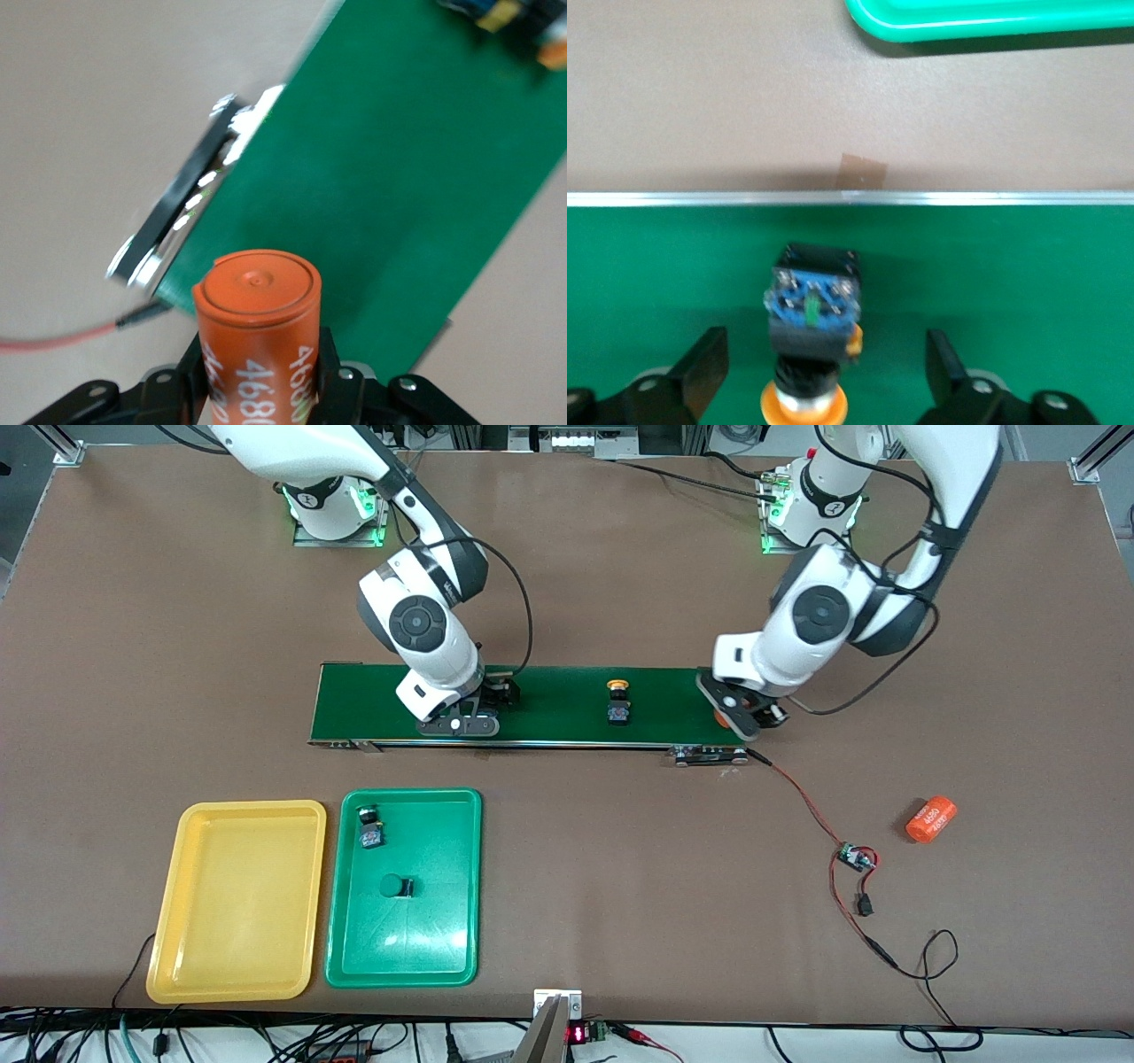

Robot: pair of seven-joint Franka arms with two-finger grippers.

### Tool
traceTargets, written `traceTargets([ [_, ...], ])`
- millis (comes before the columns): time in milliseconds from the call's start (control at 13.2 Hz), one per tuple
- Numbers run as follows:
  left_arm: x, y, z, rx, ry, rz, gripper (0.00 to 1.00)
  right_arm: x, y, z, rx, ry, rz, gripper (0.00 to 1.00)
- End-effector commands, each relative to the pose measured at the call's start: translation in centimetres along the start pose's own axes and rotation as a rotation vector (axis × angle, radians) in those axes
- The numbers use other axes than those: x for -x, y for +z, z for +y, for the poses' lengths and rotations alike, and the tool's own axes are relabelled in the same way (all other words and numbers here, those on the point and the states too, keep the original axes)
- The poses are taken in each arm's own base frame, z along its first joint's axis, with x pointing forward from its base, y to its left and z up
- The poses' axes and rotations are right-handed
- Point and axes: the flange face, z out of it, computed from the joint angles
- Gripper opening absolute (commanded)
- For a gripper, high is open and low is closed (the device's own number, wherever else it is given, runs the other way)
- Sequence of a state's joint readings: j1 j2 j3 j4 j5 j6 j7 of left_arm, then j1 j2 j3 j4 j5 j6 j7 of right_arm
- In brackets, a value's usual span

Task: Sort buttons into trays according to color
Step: 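Carry the battery toward the belt while the right gripper grasps a button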

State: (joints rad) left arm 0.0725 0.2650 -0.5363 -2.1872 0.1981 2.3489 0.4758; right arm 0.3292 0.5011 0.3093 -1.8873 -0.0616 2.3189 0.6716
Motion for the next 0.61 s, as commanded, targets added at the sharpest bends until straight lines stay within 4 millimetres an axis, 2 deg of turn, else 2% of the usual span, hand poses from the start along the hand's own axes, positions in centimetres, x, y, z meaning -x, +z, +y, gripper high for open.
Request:
traceTargets([
  [0, -3.5, 0.5, 3.8, -0.11, 0.313, -0.07, 0.0, -1.4, 0.2, -0.3, -0.005, -0.006, 0.002, 0.47],
  [76, -4.2, 0.8, 5.1, -0.149, 0.394, -0.096, 0.0, -1.5, 0.2, -0.2, -0.004, -0.003, 0.001, 0.26],
  [151, -4.3, 1.2, 5.4, -0.171, 0.439, -0.114, 0.01, -1.6, 0.1, 0.0, -0.007, 0.009, 0.001, 0.08],
  [227, -4.3, 1.6, 5.7, -0.171, 0.473, -0.123, 0.01, -1.7, 0.1, 0.1, -0.006, 0.012, 0.0, 0.0],
  [303, -4.3, 2.0, 5.9, -0.162, 0.489, -0.127, 0.01, -2.4, -0.1, 0.9, -0.008, 0.024, 0.004, 0.0],
  [379, -4.2, 2.3, 6.1, -0.158, 0.49, -0.133, 0.05, -3.3, -0.8, 1.7, -0.012, 0.027, 0.014, 0.0],
  [454, -4.5, 2.4, 6.7, -0.157, 0.5, -0.133, 0.14, -4.3, -2.0, 3.0, -0.014, 0.044, 0.021, 0.0],
  [530, -4.5, 2.6, 6.8, -0.154, 0.492, -0.134, 0.51, -5.4, -4.0, 4.0, -0.008, 0.049, 0.025, 0.0],
])
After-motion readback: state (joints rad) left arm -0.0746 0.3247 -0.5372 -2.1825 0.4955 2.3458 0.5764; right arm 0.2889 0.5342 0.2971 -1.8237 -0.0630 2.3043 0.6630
